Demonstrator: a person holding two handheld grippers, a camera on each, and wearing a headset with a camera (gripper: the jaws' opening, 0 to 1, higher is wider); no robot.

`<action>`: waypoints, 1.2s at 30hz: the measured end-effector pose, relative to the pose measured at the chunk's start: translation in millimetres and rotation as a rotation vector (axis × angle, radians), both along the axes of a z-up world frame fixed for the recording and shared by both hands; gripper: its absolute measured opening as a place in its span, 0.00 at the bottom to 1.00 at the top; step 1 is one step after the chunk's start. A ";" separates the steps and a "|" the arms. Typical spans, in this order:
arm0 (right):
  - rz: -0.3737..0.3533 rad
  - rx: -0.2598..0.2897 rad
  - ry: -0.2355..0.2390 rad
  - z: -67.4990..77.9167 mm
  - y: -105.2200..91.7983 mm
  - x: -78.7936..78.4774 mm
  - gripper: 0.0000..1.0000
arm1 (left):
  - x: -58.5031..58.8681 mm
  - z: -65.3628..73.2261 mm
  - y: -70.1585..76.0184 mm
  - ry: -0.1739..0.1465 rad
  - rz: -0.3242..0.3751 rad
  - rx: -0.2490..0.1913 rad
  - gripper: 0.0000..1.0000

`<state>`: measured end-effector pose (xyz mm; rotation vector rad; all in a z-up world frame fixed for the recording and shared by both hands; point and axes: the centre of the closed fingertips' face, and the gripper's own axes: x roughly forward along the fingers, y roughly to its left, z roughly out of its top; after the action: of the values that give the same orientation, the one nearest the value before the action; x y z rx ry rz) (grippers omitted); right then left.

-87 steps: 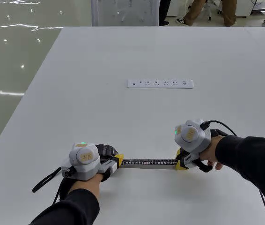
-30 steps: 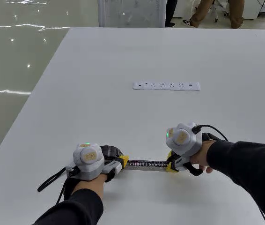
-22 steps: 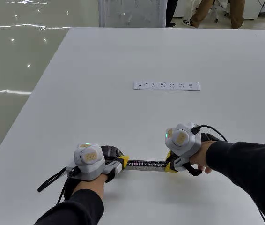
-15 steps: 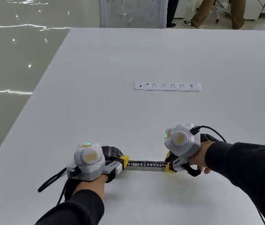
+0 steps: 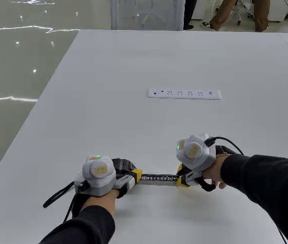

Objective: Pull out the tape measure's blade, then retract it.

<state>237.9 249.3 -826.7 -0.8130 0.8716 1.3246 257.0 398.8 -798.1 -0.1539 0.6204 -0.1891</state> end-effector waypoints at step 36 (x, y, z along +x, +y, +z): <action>0.018 0.034 -0.005 -1.3 34.9 -0.6 0.12 | 0.5 -0.1 0.3 0.009 0.001 -0.013 0.62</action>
<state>237.3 284.2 -828.0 -0.7987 0.8371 1.3491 257.5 399.1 -798.2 -0.1671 0.6278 -0.1919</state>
